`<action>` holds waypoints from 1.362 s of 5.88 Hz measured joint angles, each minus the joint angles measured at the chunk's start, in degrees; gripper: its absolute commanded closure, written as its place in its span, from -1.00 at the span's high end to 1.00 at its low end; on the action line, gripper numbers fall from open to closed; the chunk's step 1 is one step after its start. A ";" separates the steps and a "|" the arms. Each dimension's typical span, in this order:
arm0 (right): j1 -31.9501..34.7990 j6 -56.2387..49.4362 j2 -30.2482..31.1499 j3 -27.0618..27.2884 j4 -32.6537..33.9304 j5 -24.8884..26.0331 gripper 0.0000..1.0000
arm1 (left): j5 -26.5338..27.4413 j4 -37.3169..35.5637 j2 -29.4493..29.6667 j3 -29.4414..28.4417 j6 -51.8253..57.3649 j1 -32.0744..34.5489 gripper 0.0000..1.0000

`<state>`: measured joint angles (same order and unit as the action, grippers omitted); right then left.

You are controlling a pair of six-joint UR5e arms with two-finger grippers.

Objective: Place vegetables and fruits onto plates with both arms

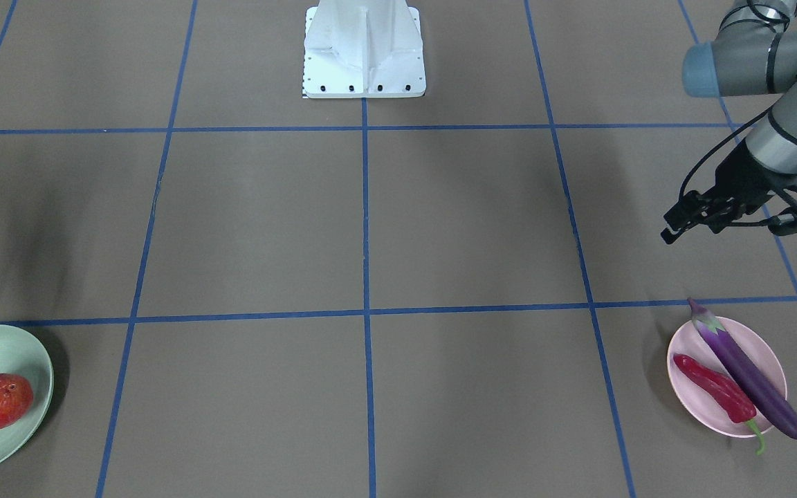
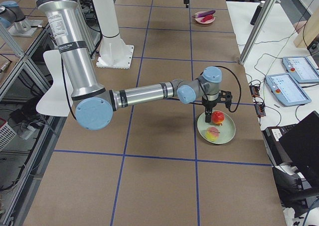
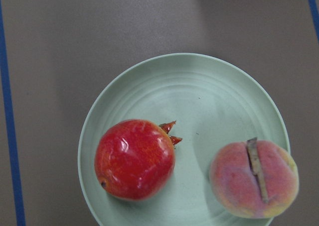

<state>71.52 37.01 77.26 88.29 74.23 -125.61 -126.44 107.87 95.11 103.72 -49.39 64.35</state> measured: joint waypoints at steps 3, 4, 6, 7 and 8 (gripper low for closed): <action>4.37 -11.07 15.71 13.34 0.01 -5.51 1.00 | -1.09 -0.05 -10.14 0.48 24.64 9.54 1.00; 5.94 -15.79 18.18 14.27 0.20 -6.26 1.00 | -2.82 -0.86 -12.02 0.06 29.06 12.75 1.00; 7.45 -23.01 19.54 14.02 1.93 -7.42 1.00 | -7.25 -3.36 -15.58 -0.11 32.80 17.46 1.00; 8.16 -25.91 19.07 13.98 4.37 -8.44 1.00 | -8.60 -6.38 -16.22 0.16 33.24 18.20 1.00; 8.65 -28.46 17.93 14.05 7.56 -9.38 1.00 | -9.77 -9.77 -15.97 0.46 33.35 18.61 1.00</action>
<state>80.16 8.55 95.19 102.34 81.79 -134.99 -136.21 98.10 79.14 104.18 -16.04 82.97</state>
